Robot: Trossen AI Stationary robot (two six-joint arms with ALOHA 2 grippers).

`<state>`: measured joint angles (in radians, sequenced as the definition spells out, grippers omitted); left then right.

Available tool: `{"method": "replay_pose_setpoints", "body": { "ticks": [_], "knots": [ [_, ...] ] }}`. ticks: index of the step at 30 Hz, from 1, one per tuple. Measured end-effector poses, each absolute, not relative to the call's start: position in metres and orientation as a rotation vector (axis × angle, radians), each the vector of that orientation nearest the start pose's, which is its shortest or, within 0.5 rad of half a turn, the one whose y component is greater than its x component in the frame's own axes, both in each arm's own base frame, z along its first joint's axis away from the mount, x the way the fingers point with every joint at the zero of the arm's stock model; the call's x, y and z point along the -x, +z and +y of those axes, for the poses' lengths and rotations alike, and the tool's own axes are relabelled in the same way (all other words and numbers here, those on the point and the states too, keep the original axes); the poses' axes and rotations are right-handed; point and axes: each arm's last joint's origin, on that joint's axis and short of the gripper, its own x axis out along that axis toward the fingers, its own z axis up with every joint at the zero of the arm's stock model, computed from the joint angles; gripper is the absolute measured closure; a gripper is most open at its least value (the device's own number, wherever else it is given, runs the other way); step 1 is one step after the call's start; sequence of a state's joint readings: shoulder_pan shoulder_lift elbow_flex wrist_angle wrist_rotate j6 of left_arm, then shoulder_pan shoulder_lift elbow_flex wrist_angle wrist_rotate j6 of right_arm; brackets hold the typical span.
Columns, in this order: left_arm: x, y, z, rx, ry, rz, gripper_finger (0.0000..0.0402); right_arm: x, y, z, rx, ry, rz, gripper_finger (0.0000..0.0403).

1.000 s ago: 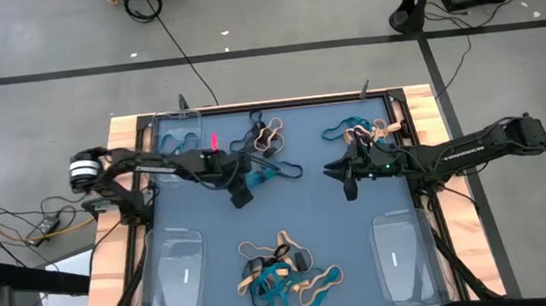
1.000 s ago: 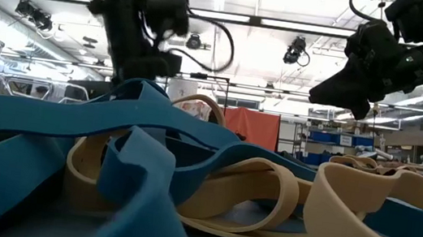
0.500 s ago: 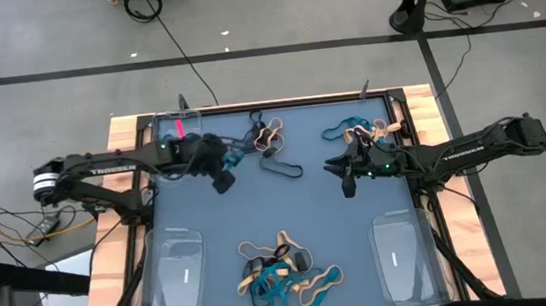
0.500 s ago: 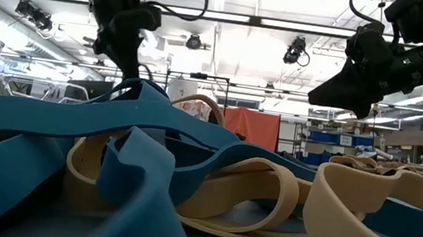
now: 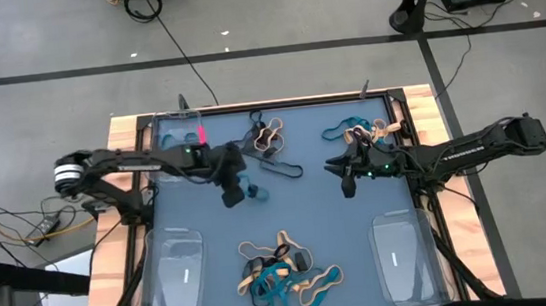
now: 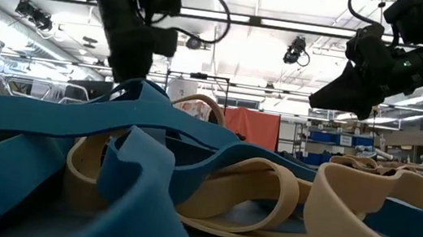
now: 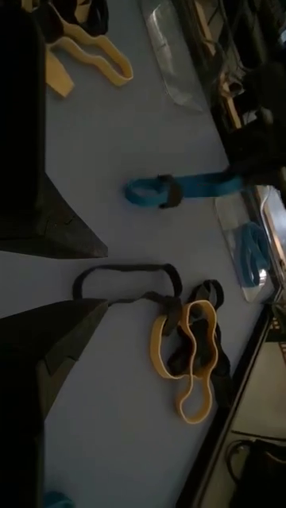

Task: Sort rubber bands into baskets
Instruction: Put the blue rubber band into the top transparent bin

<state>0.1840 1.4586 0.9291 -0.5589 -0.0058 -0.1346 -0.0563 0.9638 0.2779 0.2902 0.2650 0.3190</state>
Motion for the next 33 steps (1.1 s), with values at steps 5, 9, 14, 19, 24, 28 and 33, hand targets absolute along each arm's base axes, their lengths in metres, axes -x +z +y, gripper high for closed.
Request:
{"method": "replay_pose_setpoints", "body": {
  "ticks": [5,9,14,19,24,28,33],
  "knots": [
    [-0.289,0.219,0.053,0.127,0.346,1.016,0.0392,-0.184,0.175,-0.018,-0.284,-0.391,0.338,0.0298],
    [-0.302,0.234,0.042,0.025,0.415,0.829,0.0392,-0.184,0.174,-0.016,-0.294,-0.377,0.345,0.0298],
    [-0.306,0.231,0.029,-0.038,0.302,0.838,0.0392,-0.184,0.174,-0.015,-0.296,-0.363,0.35,0.0298],
    [-0.308,0.233,0.032,-0.14,0.248,0.828,0.0392,-0.185,0.174,-0.015,-0.297,-0.362,0.346,0.0298],
    [-0.317,0.242,0.033,-0.019,0.212,0.675,0.0392,-0.192,0.183,-0.013,-0.423,-0.317,0.213,0.0298],
    [-0.318,0.243,0.036,-0.013,0.222,0.658,0.0392,-0.205,0.187,-0.01,-0.385,-0.269,0.104,0.0298],
    [-0.321,0.247,0.035,-0.002,0.225,0.61,0.0392,-0.232,0.186,-0.015,-0.348,-0.275,0.145,0.0298]
  ]
}}
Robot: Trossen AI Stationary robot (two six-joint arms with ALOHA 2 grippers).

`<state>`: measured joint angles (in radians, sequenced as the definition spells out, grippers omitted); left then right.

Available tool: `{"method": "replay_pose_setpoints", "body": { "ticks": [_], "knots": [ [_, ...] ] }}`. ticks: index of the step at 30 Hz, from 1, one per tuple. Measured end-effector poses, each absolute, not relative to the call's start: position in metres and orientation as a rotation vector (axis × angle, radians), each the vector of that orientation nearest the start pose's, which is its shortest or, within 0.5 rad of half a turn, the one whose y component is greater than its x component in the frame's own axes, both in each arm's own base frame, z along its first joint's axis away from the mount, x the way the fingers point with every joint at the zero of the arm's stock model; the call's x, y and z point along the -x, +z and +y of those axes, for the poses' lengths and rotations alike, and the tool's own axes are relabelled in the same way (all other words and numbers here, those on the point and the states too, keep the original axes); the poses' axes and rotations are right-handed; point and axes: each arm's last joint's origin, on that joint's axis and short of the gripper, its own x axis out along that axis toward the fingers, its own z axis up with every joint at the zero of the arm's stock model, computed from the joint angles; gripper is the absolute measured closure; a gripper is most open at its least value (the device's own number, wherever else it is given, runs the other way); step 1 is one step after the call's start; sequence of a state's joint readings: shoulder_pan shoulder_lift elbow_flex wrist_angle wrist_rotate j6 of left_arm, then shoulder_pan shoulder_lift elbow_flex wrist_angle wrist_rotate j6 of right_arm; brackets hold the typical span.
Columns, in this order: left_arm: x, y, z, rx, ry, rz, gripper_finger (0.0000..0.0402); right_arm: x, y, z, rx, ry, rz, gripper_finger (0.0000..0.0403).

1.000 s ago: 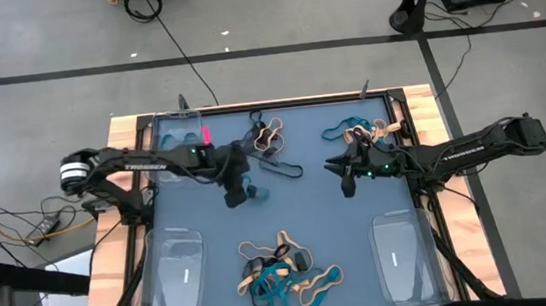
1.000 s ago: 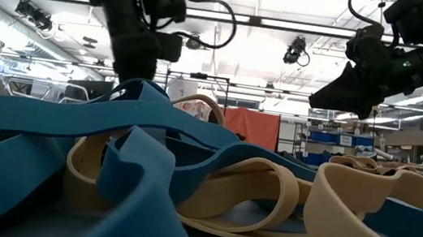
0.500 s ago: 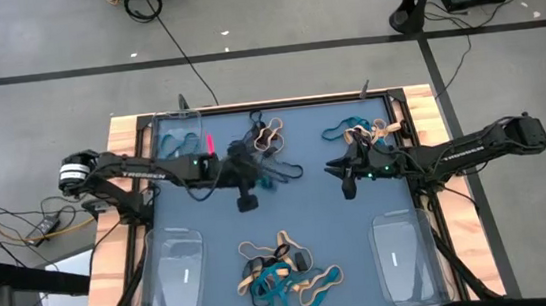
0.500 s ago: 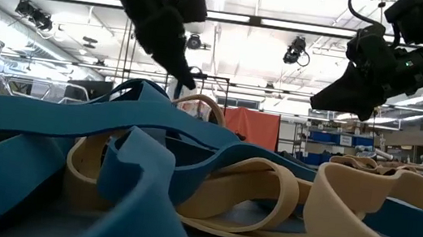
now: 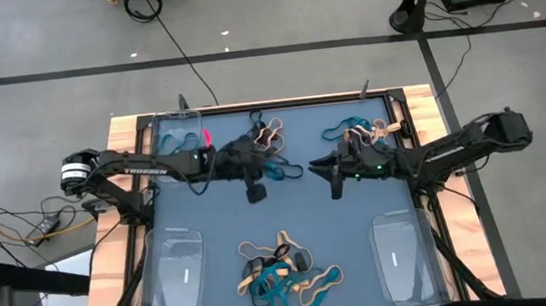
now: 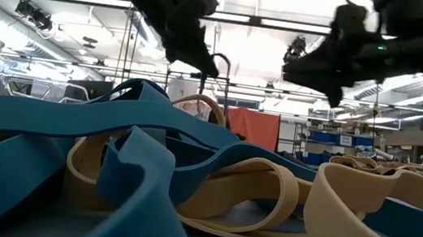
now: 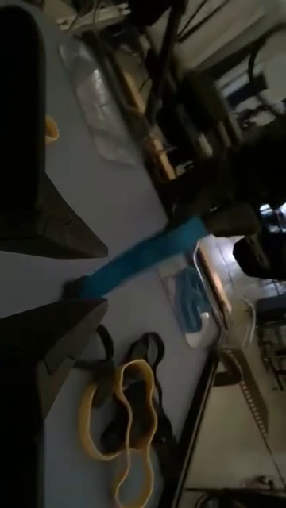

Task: Sort rubber bands into baskets
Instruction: Put the blue rubber band into the top transparent bin

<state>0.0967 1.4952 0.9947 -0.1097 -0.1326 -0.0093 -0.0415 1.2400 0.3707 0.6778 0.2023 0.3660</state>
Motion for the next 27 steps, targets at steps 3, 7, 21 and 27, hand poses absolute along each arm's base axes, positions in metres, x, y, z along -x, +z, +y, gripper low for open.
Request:
{"method": "replay_pose_setpoints", "body": {
  "ticks": [3,7,21,27],
  "knots": [
    [-0.323,0.249,0.036,-0.002,0.234,0.575,0.0392,-0.252,0.194,-0.018,-0.311,-0.233,0.152,0.0298],
    [-0.323,0.25,0.035,-0.001,0.234,0.566,0.0392,-0.276,0.206,-0.022,-0.259,-0.193,0.165,0.0298],
    [-0.317,0.255,0.048,-0.058,0.475,0.692,0.0392,-0.298,0.199,-0.022,-0.248,-0.187,0.291,0.0298],
    [-0.311,0.262,0.055,-0.148,0.642,0.704,0.0392,-0.298,0.199,-0.022,-0.251,-0.189,0.291,0.0298]
  ]
}}
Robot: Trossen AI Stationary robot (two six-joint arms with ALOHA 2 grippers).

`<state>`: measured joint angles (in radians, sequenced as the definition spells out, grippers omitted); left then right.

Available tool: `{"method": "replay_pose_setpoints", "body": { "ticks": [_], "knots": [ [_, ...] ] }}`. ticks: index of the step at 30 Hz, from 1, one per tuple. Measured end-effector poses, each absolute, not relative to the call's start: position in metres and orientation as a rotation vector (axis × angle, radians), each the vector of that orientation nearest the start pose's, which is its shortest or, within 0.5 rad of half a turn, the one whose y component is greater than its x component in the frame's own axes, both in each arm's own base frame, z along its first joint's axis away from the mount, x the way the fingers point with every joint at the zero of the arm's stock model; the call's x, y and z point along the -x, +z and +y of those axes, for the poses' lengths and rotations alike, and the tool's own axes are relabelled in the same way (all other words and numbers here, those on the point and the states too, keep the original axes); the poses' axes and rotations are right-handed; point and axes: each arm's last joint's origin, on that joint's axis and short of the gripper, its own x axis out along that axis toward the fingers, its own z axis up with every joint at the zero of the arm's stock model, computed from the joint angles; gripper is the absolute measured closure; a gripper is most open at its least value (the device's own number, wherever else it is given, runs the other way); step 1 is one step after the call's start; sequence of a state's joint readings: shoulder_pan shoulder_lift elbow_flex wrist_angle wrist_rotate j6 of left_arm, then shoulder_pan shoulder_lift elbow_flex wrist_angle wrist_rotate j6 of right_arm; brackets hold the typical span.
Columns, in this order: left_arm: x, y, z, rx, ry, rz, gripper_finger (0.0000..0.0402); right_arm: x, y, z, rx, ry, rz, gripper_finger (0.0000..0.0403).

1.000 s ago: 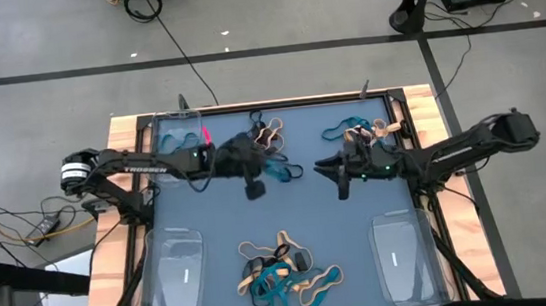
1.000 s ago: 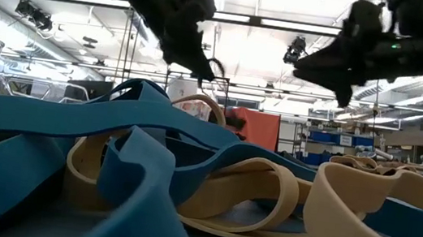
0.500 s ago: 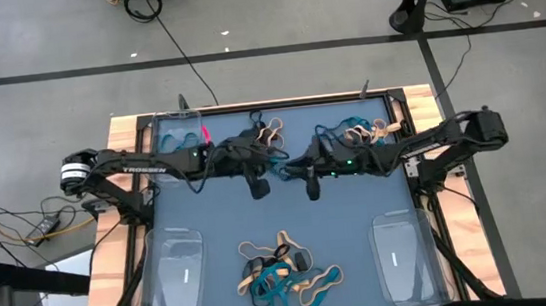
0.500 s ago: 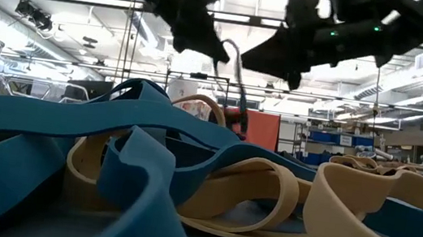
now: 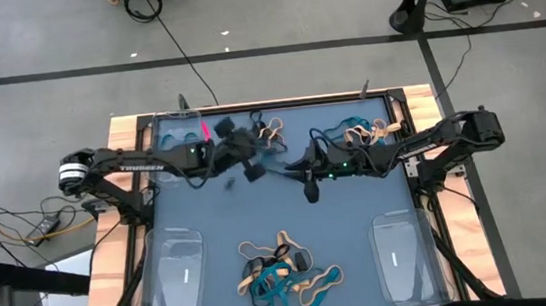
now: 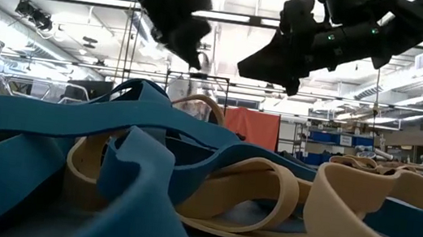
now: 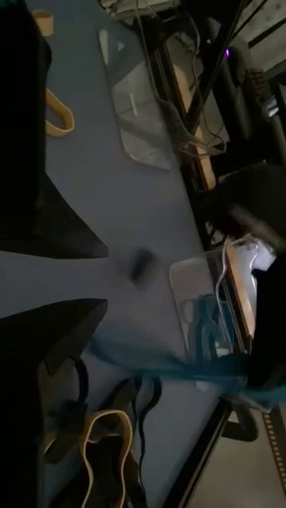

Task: Sort rubber bands into baskets
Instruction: Put the blue rubber band into the top transparent bin

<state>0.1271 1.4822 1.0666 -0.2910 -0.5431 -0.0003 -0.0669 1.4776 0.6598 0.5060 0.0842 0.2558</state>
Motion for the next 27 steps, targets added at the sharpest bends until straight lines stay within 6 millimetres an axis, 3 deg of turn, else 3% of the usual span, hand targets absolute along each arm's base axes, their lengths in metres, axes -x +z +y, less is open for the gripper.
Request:
{"method": "replay_pose_setpoints", "body": {
  "ticks": [2,5,12,22,27],
  "knots": [
    [-0.312,0.254,0.057,-0.105,0.56,0.754,0.0393,-0.298,0.199,-0.022,-0.253,-0.189,0.294,0.0298],
    [-0.308,0.246,0.058,-0.091,0.58,0.819,0.0394,-0.298,0.198,-0.021,-0.252,-0.185,0.301,0.0298],
    [-0.287,0.26,0.062,-0.049,0.705,0.875,0.0394,-0.296,0.194,-0.019,-0.251,-0.177,0.346,0.0298],
    [-0.246,0.287,0.086,0.028,0.921,1.012,0.0395,-0.296,0.192,-0.017,-0.249,-0.174,0.37,0.0298],
    [-0.222,0.284,0.099,0.066,0.991,1.178,0.0395,-0.296,0.192,-0.014,-0.242,-0.165,0.377,0.0298]
  ]
}}
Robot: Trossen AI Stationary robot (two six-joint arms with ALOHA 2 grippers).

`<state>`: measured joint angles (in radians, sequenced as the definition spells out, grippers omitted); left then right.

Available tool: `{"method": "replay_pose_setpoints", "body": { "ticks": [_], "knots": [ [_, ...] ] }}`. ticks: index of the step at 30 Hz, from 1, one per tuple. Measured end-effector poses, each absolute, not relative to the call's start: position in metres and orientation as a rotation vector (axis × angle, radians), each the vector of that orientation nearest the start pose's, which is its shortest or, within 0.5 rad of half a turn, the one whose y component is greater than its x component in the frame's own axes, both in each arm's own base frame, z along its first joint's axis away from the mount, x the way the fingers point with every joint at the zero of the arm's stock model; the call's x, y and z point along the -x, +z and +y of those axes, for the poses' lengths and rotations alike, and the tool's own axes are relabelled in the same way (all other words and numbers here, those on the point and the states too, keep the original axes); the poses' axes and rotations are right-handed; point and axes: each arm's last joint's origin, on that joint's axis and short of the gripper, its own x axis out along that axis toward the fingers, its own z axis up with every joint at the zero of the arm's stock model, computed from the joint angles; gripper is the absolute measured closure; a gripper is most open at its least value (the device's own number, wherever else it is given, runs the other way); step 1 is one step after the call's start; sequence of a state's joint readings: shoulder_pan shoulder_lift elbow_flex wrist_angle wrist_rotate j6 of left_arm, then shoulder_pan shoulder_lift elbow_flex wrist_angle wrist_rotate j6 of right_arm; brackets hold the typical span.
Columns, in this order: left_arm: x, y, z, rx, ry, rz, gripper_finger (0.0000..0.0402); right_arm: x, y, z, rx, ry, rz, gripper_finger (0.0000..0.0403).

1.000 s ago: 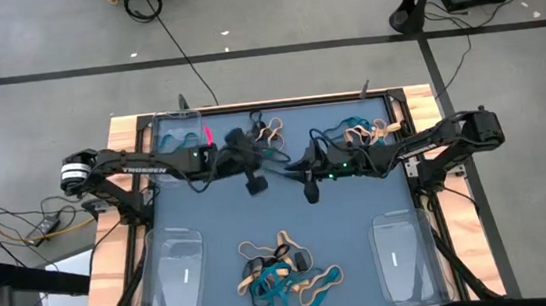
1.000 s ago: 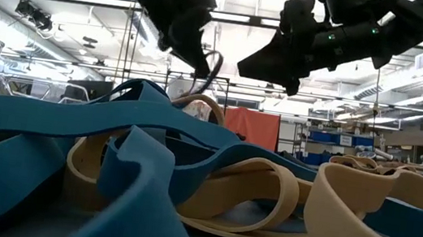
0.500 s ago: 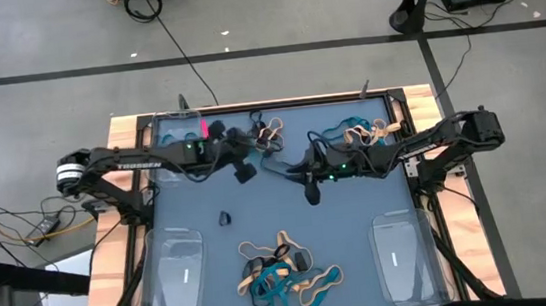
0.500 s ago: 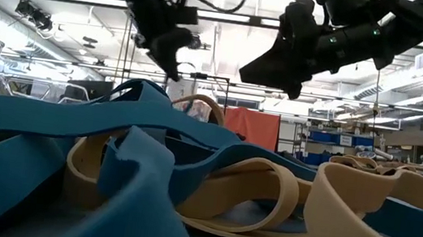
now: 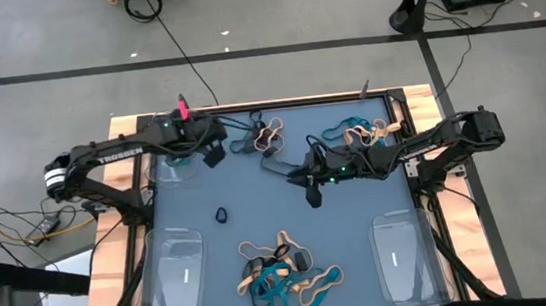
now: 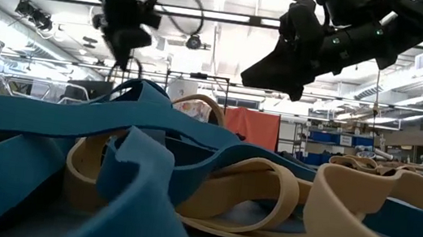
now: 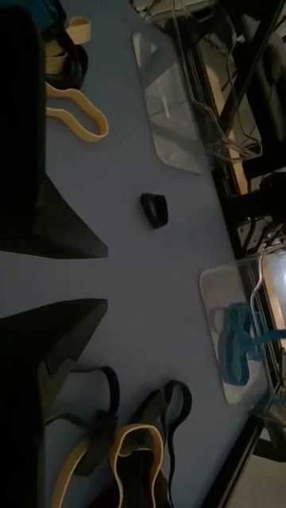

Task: Sort rubber bands into baskets
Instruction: Put the blue rubber band into the top transparent bin

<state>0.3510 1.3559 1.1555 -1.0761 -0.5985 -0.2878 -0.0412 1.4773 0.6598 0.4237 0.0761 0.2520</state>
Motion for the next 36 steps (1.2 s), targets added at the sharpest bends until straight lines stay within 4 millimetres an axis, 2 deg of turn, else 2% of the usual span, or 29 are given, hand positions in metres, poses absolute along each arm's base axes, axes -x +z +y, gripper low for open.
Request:
{"method": "replay_pose_setpoints", "body": {
  "ticks": [6,12,19,25,32,36],
  "knots": [
    [-0.197,0.284,0.109,0.115,1.055,1.316,0.0389,-0.295,0.191,-0.014,-0.24,-0.165,0.383,0.0298],
    [-0.176,0.295,0.114,0.135,1.156,1.314,0.0387,-0.296,0.189,-0.014,-0.25,-0.169,0.396,0.0298],
    [-0.169,0.297,0.115,0.198,1.128,1.311,0.0386,-0.296,0.186,-0.013,-0.251,-0.173,0.41,0.0298],
    [-0.164,0.282,0.116,0.203,1.093,1.374,0.0386,-0.294,0.183,-0.012,-0.244,-0.174,0.442,0.0298],
    [-0.155,0.262,0.12,0.348,0.993,1.404,0.0385,-0.294,0.182,-0.011,-0.242,-0.165,0.451,0.0298],
    [-0.155,0.259,0.12,0.359,0.976,1.402,0.0368,-0.294,0.182,-0.009,-0.236,-0.131,0.458,0.0297]
  ]
}}
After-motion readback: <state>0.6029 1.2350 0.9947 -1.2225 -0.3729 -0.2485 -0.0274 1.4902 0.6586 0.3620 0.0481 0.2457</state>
